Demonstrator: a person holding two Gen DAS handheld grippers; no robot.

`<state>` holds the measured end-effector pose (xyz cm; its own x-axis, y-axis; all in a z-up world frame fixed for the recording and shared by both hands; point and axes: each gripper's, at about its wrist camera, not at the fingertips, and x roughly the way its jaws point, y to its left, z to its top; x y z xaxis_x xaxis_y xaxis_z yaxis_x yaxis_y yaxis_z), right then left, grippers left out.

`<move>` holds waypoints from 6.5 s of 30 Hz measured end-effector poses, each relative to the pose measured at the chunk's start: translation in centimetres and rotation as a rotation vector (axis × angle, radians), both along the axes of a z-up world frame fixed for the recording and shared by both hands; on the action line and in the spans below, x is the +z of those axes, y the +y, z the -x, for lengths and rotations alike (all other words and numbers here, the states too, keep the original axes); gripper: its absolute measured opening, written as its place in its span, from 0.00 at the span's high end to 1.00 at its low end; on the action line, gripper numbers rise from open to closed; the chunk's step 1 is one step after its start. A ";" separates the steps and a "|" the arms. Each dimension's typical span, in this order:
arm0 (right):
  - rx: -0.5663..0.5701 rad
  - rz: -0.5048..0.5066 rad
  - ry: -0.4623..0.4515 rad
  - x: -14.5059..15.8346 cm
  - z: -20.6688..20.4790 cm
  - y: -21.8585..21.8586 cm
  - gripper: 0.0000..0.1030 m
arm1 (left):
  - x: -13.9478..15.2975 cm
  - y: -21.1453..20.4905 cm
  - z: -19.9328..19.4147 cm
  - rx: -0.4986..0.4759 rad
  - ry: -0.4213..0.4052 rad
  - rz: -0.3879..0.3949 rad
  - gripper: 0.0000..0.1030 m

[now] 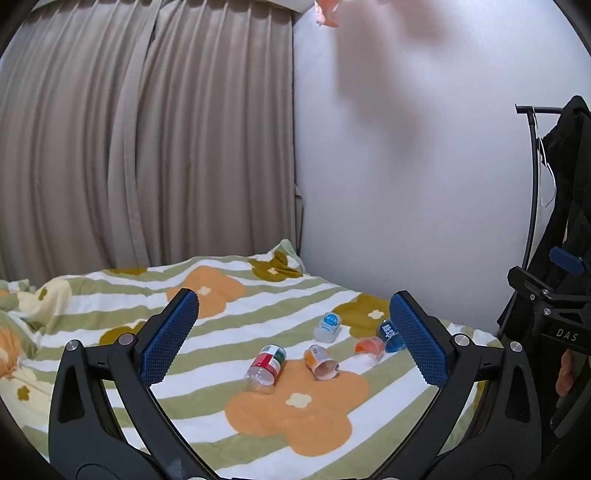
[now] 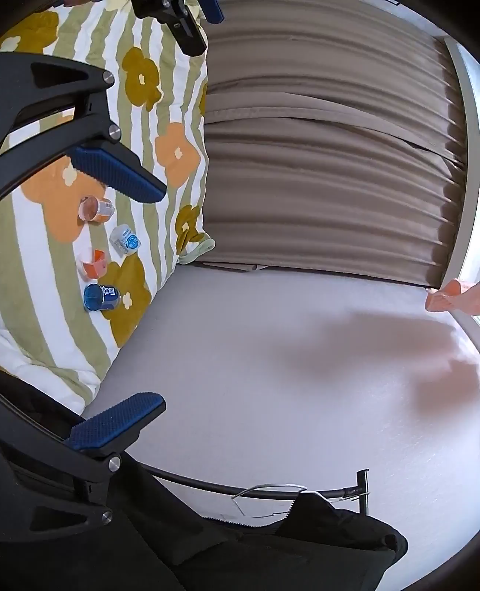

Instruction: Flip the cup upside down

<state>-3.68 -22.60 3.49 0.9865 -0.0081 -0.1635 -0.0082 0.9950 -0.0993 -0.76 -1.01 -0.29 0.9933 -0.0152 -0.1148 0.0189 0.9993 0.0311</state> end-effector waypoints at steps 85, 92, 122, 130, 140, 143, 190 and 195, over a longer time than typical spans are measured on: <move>-0.009 -0.034 0.053 -1.1 0.0 -0.2 0.00 | 0.0 0.0 -0.1 -0.026 0.042 0.013 0.00; 0.016 -0.021 0.082 -1.5 -2.3 0.3 0.00 | 1.5 1.3 -4.5 -0.117 0.085 -0.041 0.00; 0.207 0.002 0.314 -11.7 -16.2 4.4 0.00 | -23.5 5.8 -39.9 -0.243 1.212 -0.224 0.01; 0.212 0.005 0.326 -12.2 -16.7 4.6 0.00 | -25.5 6.2 -39.9 -0.245 1.276 -0.157 0.43; 0.208 0.018 0.282 -10.1 -14.4 4.8 0.00 | -19.5 5.3 -35.4 -0.307 1.210 -0.195 0.43; 0.210 0.009 0.265 -9.1 -13.2 4.9 0.00 | -17.7 3.4 -33.4 -0.360 1.171 -0.224 0.43; 1.112 1.443 0.595 -23.5 -12.1 22.7 0.01 | -16.2 9.1 -5.9 -0.199 0.931 -0.063 0.01; 1.136 1.571 0.667 -26.4 -13.2 24.2 0.39 | -16.8 11.7 -3.3 -0.133 0.935 -0.091 0.01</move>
